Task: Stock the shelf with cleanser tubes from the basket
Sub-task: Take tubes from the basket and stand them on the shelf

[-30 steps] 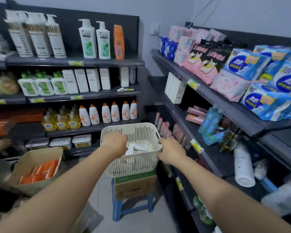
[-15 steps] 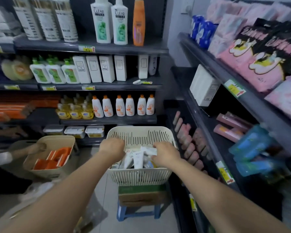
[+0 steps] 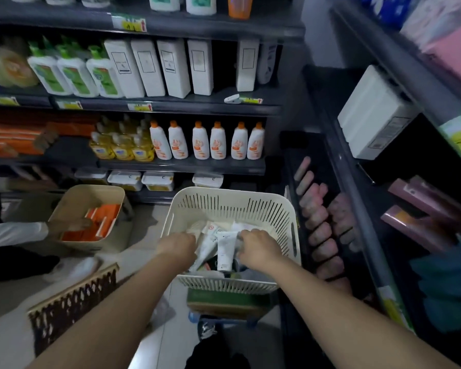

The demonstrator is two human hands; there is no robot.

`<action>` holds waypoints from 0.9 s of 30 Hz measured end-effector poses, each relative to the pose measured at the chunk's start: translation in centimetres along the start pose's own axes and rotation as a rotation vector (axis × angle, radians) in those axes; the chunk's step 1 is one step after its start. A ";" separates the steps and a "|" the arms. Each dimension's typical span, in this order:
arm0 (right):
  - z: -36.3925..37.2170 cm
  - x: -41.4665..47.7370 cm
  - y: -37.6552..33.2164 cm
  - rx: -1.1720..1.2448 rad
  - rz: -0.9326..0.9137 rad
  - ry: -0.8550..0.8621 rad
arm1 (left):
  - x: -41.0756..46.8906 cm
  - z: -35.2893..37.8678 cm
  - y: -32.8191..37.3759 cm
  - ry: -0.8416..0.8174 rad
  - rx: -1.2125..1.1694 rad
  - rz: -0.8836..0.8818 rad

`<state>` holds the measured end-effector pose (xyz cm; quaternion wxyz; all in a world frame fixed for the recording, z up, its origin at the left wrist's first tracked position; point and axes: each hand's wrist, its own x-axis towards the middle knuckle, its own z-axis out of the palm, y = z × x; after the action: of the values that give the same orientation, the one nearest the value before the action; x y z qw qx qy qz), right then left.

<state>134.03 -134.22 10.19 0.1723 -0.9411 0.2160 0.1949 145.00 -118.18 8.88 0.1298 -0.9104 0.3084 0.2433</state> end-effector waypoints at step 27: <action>9.8 22.3 0.6 0.166 0.103 -0.356 | 16.7 11.6 0.2 -0.346 -0.485 -0.259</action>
<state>149.45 -138.28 -8.27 0.2748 -0.8621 0.2454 0.3480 152.19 -122.18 -9.70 -0.0104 -0.8916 0.0965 0.4423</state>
